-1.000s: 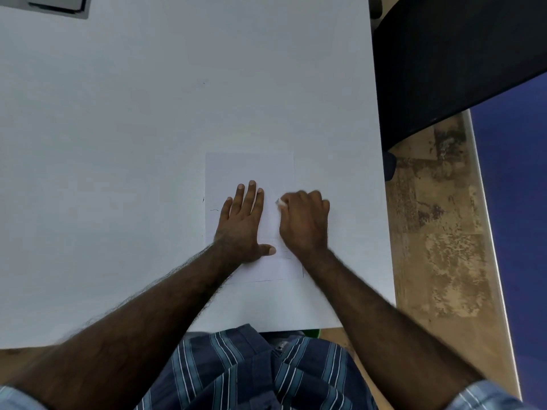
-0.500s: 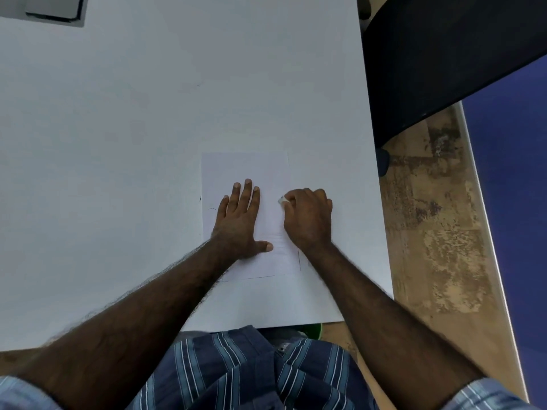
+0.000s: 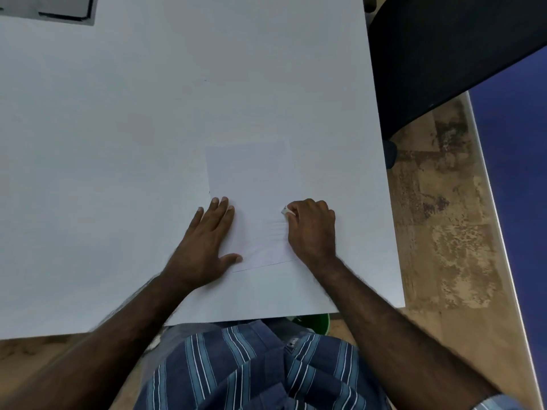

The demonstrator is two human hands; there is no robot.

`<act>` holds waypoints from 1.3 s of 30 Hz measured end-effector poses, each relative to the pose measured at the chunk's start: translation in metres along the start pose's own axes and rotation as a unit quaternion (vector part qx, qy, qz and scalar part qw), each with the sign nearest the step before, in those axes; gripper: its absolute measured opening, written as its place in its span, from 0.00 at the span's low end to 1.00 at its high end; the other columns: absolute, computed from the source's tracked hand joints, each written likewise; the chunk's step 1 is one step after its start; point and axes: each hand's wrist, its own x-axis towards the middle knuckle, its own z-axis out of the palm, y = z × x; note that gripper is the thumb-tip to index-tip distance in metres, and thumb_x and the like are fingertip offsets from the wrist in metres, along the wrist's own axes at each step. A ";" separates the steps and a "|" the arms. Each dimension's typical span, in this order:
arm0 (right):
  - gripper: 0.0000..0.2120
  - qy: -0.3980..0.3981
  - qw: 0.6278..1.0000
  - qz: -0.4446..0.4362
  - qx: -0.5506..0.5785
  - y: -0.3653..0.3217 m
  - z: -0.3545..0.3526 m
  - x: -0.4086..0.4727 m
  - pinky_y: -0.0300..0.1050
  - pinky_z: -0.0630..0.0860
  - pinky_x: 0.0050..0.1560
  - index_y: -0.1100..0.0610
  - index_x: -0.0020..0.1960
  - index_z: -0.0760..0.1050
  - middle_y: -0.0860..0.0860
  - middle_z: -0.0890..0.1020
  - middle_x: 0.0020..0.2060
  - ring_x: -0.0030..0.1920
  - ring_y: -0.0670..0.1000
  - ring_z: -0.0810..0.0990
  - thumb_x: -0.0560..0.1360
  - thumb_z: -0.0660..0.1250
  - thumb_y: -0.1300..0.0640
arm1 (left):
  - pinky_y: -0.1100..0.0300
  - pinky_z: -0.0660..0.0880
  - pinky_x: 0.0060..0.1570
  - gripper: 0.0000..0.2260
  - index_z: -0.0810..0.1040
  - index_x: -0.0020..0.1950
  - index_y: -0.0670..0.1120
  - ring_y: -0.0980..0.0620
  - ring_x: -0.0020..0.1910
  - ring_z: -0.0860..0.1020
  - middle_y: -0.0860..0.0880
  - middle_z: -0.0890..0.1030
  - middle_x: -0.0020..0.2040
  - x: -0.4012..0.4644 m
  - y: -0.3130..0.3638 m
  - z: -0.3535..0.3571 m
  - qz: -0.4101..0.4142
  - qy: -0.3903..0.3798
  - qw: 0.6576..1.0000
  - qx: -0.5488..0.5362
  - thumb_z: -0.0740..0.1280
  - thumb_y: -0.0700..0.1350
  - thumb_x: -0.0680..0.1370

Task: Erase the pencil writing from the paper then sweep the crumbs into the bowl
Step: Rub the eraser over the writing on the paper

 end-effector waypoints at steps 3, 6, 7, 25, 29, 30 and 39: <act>0.06 0.002 1.000 -0.007 -0.016 -0.001 0.000 0.000 0.55 0.72 0.49 0.48 0.49 0.80 0.46 0.82 0.45 0.48 0.56 0.77 0.81 0.65 0.52 | 0.48 0.41 0.81 0.50 0.45 0.84 0.48 0.52 0.82 0.35 0.50 0.39 0.84 -0.007 -0.012 -0.003 0.016 -0.034 0.999 0.036 0.71 0.64 0.75; 0.05 0.003 1.000 -0.026 -0.016 -0.014 -0.001 -0.007 0.54 0.71 0.47 0.49 0.48 0.81 0.47 0.82 0.44 0.47 0.56 0.76 0.81 0.67 0.53 | 0.49 0.38 0.81 0.53 0.44 0.84 0.48 0.51 0.81 0.32 0.50 0.37 0.83 -0.003 -0.018 -0.006 0.008 -0.054 0.997 0.051 0.71 0.68 0.72; 0.05 -0.001 0.999 -0.037 -0.013 -0.022 -0.001 -0.011 0.54 0.71 0.47 0.49 0.48 0.81 0.47 0.82 0.44 0.47 0.55 0.76 0.81 0.67 0.54 | 0.49 0.37 0.80 0.54 0.44 0.84 0.47 0.51 0.81 0.32 0.50 0.36 0.83 -0.001 -0.018 -0.007 0.002 -0.058 0.997 0.053 0.71 0.69 0.72; 0.06 -0.039 0.995 -0.088 0.001 -0.087 0.014 -0.031 0.53 0.69 0.50 0.52 0.51 0.83 0.49 0.84 0.44 0.48 0.56 0.78 0.80 0.68 0.53 | 0.42 0.35 0.79 0.58 0.37 0.83 0.48 0.43 0.79 0.27 0.47 0.29 0.81 0.004 -0.018 -0.013 -0.023 -0.093 0.991 0.097 0.66 0.76 0.69; 0.09 -0.084 0.975 -0.206 -0.026 -0.094 0.019 -0.049 0.53 0.71 0.51 0.52 0.55 0.84 0.49 0.85 0.47 0.49 0.55 0.79 0.79 0.72 0.49 | 0.41 0.33 0.78 0.58 0.37 0.83 0.52 0.42 0.78 0.25 0.45 0.27 0.80 0.002 -0.021 -0.012 -0.037 -0.086 0.992 0.081 0.65 0.77 0.68; 0.08 -0.067 0.979 -0.190 -0.032 -0.090 0.019 -0.040 0.53 0.70 0.51 0.52 0.55 0.84 0.49 0.85 0.46 0.49 0.55 0.78 0.80 0.70 0.50 | 0.41 0.33 0.78 0.58 0.37 0.83 0.53 0.42 0.77 0.25 0.45 0.27 0.80 0.002 -0.022 -0.012 -0.039 -0.083 0.993 0.074 0.65 0.78 0.67; 0.08 -0.057 0.990 -0.130 0.000 -0.100 0.022 -0.038 0.53 0.69 0.50 0.53 0.53 0.84 0.50 0.84 0.45 0.48 0.56 0.78 0.79 0.68 0.51 | 0.36 0.37 0.78 0.59 0.37 0.83 0.57 0.41 0.77 0.25 0.44 0.26 0.79 0.000 -0.024 -0.010 -0.061 -0.079 0.993 0.063 0.53 0.85 0.61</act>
